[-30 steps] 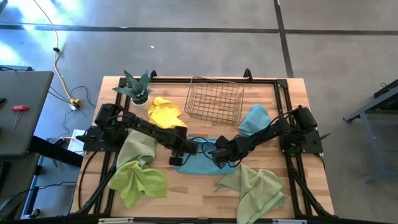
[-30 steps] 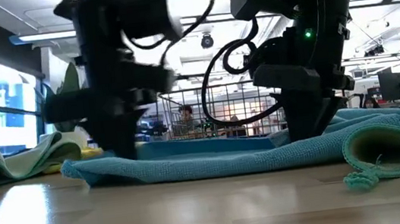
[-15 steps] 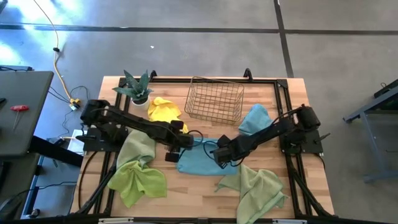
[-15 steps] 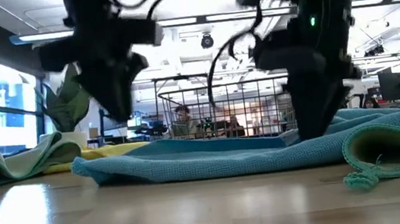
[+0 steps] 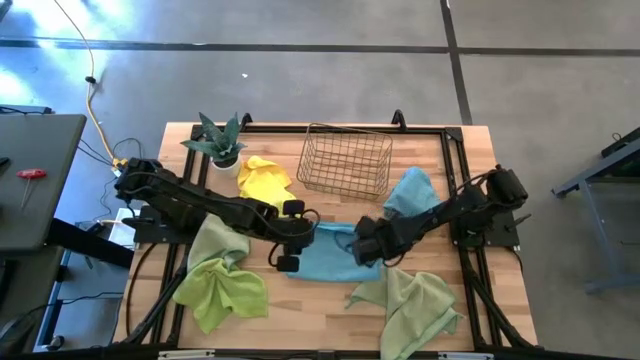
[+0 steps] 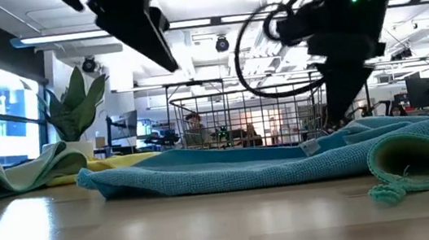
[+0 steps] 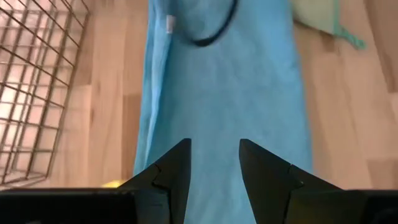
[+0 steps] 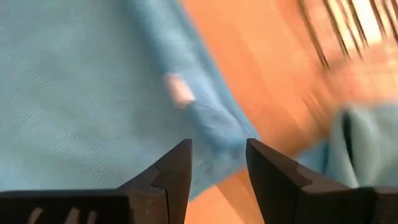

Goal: Fold microfiber towels
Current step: Fold the bottom blue microfiber cloth

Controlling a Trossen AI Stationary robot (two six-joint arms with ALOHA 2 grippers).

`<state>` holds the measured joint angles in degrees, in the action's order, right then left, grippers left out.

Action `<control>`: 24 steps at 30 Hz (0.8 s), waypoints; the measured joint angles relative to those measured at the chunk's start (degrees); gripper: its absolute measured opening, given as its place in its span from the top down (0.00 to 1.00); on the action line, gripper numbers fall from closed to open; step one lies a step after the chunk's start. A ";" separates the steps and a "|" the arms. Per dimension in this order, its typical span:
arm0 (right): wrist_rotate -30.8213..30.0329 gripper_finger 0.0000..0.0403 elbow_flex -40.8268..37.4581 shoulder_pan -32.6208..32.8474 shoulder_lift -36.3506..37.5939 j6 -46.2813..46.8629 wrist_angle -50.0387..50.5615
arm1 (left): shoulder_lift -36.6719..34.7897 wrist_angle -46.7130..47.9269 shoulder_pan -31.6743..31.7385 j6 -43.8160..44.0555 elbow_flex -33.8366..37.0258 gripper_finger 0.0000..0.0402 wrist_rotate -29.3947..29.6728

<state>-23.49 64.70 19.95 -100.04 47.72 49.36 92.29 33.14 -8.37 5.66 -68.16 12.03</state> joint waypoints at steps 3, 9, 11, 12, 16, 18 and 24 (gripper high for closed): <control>-1.33 0.64 0.01 1.87 -0.01 -10.47 -1.39 | -0.66 -0.18 -0.58 -0.25 -0.13 0.69 0.00; -3.20 0.64 -2.90 2.10 0.12 -19.68 -8.16 | -1.49 0.00 -1.84 -0.16 -0.09 0.69 0.42; 1.02 0.64 -6.56 0.60 0.28 -19.41 -11.31 | -1.55 -0.07 -2.26 -0.03 -0.09 0.69 0.45; 2.64 0.64 -7.89 -0.03 0.30 -18.16 -12.79 | -1.55 0.03 -2.48 0.10 -0.09 0.69 0.44; 1.89 0.66 -9.28 0.08 1.78 -16.12 -17.30 | -1.55 0.05 -3.49 0.25 -0.09 0.69 0.59; -1.57 0.67 -9.24 1.04 2.71 -18.36 -17.65 | -1.55 0.04 -3.84 0.20 -0.09 0.69 0.59; -1.29 0.69 -12.76 0.33 4.70 -19.06 -17.82 | -1.53 -0.09 -4.05 0.19 -0.09 0.69 0.97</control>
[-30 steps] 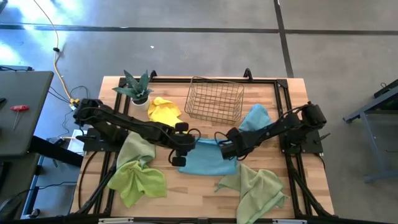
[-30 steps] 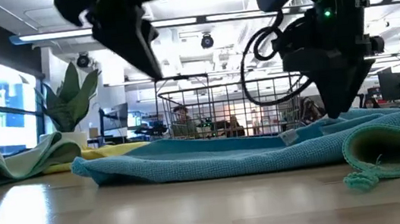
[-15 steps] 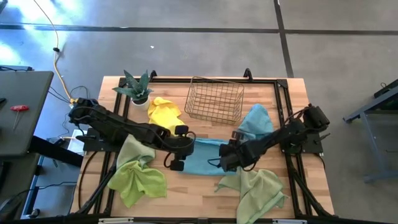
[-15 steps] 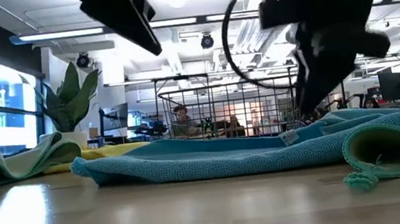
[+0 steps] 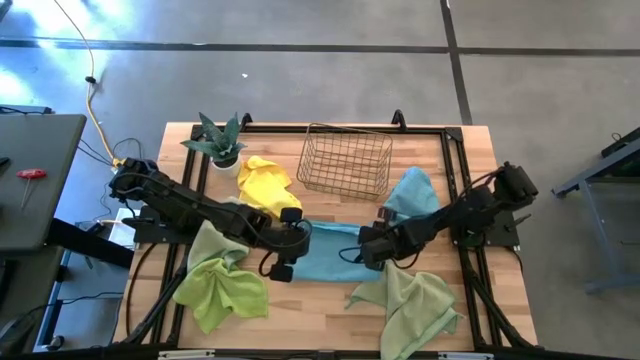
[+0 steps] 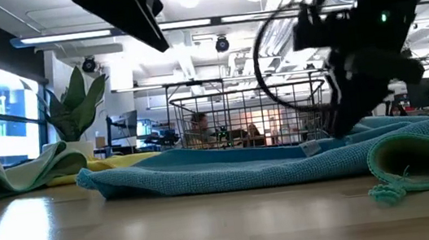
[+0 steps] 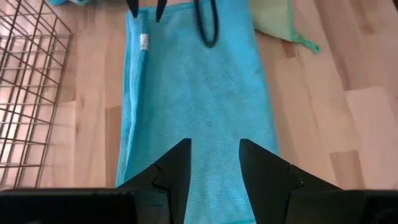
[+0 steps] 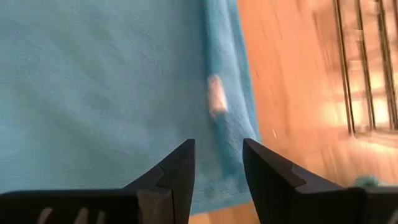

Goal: Fold microfiber towels
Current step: Fold the bottom blue microfiber cloth

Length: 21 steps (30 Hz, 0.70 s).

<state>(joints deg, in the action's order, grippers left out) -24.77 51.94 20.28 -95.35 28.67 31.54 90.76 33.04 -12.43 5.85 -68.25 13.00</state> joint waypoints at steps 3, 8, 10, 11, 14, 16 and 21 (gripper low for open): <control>0.40 0.69 -1.48 -0.46 0.15 2.10 -2.20 | 0.00 -0.01 0.02 0.00 0.00 0.69 0.92; -2.97 0.69 -2.15 -0.48 0.15 2.34 -4.97 | 0.00 -0.02 0.04 -0.02 0.00 0.69 1.17; -3.69 0.69 -2.21 -0.98 0.15 2.26 -4.89 | 0.00 -0.03 0.04 0.00 0.00 0.69 1.21; -3.69 0.69 -2.21 -1.34 0.15 2.23 -4.93 | 0.00 -0.03 0.04 0.00 0.00 0.69 1.33; -3.65 0.73 -2.21 -2.40 0.15 2.35 -4.84 | 0.00 -0.03 0.07 0.05 0.00 0.69 1.35; -3.44 0.78 -2.21 -3.13 0.15 2.36 -4.96 | 0.00 -0.03 0.07 0.20 0.00 0.69 1.35; 2.06 0.95 -2.21 -4.73 0.15 1.88 -6.48 | 0.02 -0.01 0.07 1.48 0.00 0.69 1.37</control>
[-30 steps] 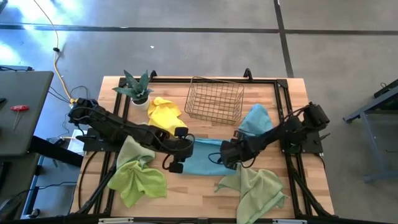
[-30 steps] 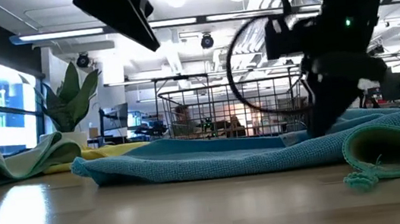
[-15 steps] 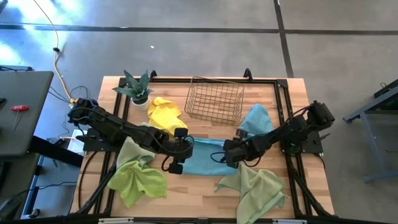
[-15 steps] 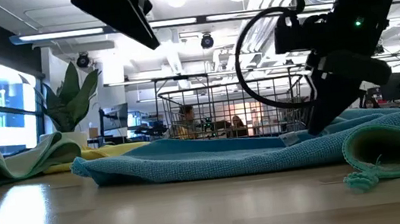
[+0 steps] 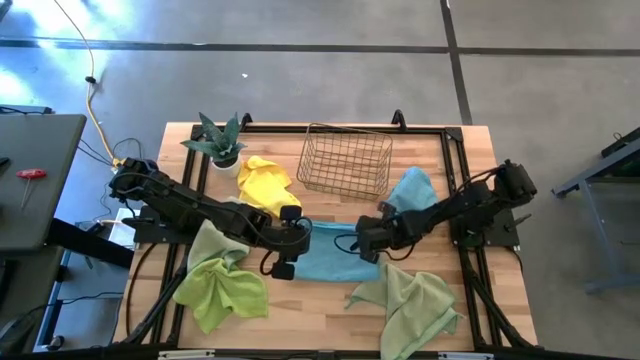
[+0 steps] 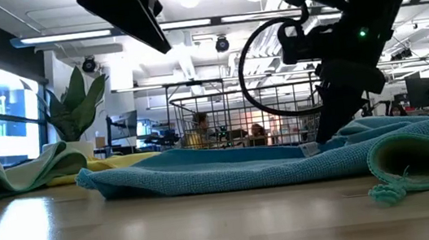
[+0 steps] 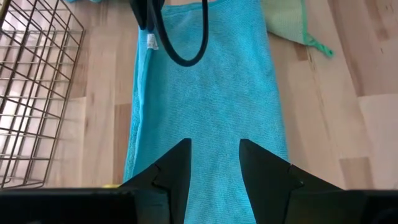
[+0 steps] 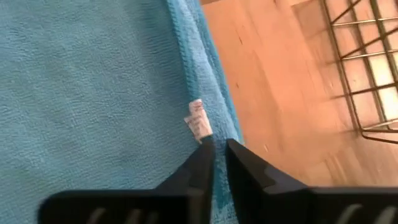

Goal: Fold microfiber towels
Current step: Fold the bottom blue microfiber cloth

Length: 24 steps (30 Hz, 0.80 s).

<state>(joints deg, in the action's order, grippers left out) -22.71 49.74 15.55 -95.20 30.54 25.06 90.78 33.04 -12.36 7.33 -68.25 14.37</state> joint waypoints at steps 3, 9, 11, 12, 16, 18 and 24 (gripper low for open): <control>0.61 0.99 0.00 -0.13 0.00 -0.58 0.04 | 0.02 0.00 0.00 0.00 0.00 0.69 -0.01; 2.34 0.96 0.00 -0.19 1.20 1.83 -0.02 | 0.02 0.02 0.00 0.27 0.00 0.69 -0.02; 3.37 0.94 0.00 -0.21 2.69 2.81 -0.05 | 0.02 0.02 0.00 0.64 0.00 0.69 -0.02; 3.92 0.93 0.00 -0.20 3.53 2.99 0.00 | 0.02 0.02 0.00 0.66 0.00 0.69 -0.02; 5.82 0.86 0.00 -0.20 6.79 3.08 0.39 | 0.02 0.04 0.00 0.66 0.00 0.69 -0.02; 6.78 0.82 0.00 -0.20 7.79 3.05 0.43 | 0.02 0.04 0.00 0.66 0.00 0.69 -0.02; 8.29 0.70 0.00 -0.17 8.16 1.15 0.36 | 0.02 0.07 0.00 0.64 0.00 0.69 -0.02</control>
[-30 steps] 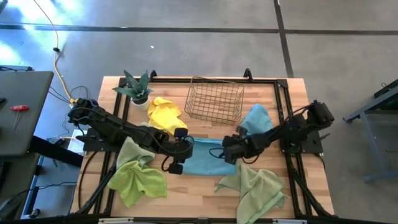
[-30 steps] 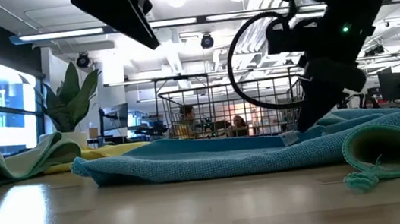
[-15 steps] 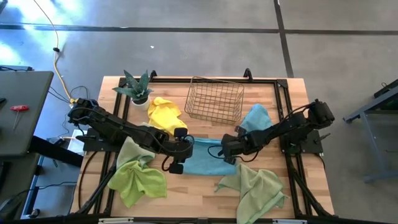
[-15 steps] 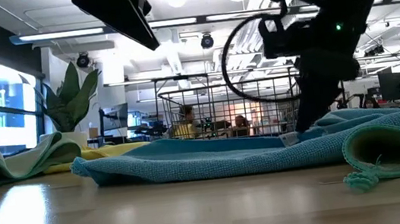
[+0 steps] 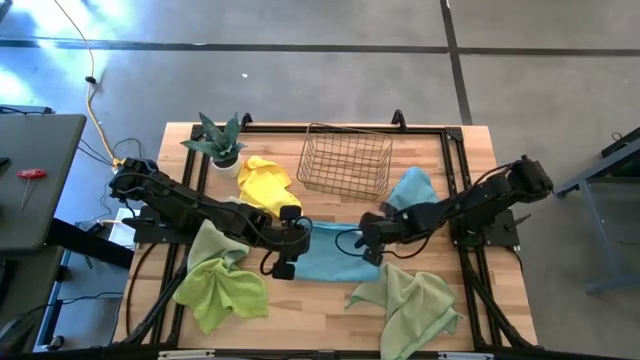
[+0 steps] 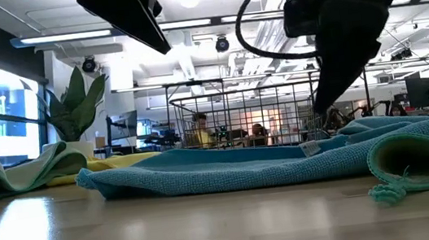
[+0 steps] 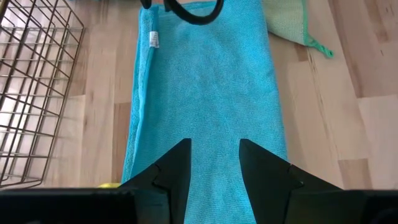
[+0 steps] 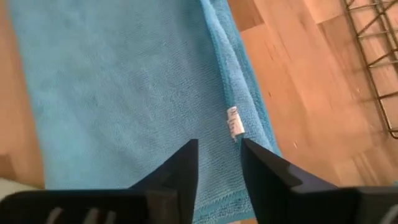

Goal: Fold microfiber towels
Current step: Fold the bottom blue microfiber cloth

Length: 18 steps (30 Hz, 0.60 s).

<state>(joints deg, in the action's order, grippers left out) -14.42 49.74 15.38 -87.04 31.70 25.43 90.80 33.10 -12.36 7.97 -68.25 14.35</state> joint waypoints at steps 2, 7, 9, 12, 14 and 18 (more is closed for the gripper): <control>-0.39 0.67 0.02 0.07 -0.47 -2.68 0.13 | 0.00 0.00 0.00 -0.02 0.00 0.69 0.00; -3.10 0.63 0.02 0.81 -2.16 -12.17 0.17 | 0.01 0.02 0.00 -0.06 0.00 0.69 0.00; -3.36 0.63 0.02 0.81 -2.92 -14.16 0.14 | 0.02 0.03 0.00 -0.15 0.00 0.69 0.00; -4.43 0.63 0.02 0.78 -4.03 -15.59 0.18 | 0.02 0.04 0.00 -0.15 0.00 0.69 0.00; -7.24 0.63 0.02 0.77 -4.57 -15.73 0.33 | 0.02 0.04 0.00 -0.18 0.00 0.69 0.03; -7.45 0.63 0.02 0.30 -6.02 -17.40 0.20 | 0.02 0.03 0.00 -0.20 0.00 0.69 0.70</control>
<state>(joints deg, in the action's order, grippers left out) -21.87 49.76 15.68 -93.06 14.29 25.63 90.83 33.13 -12.36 7.77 -68.25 15.05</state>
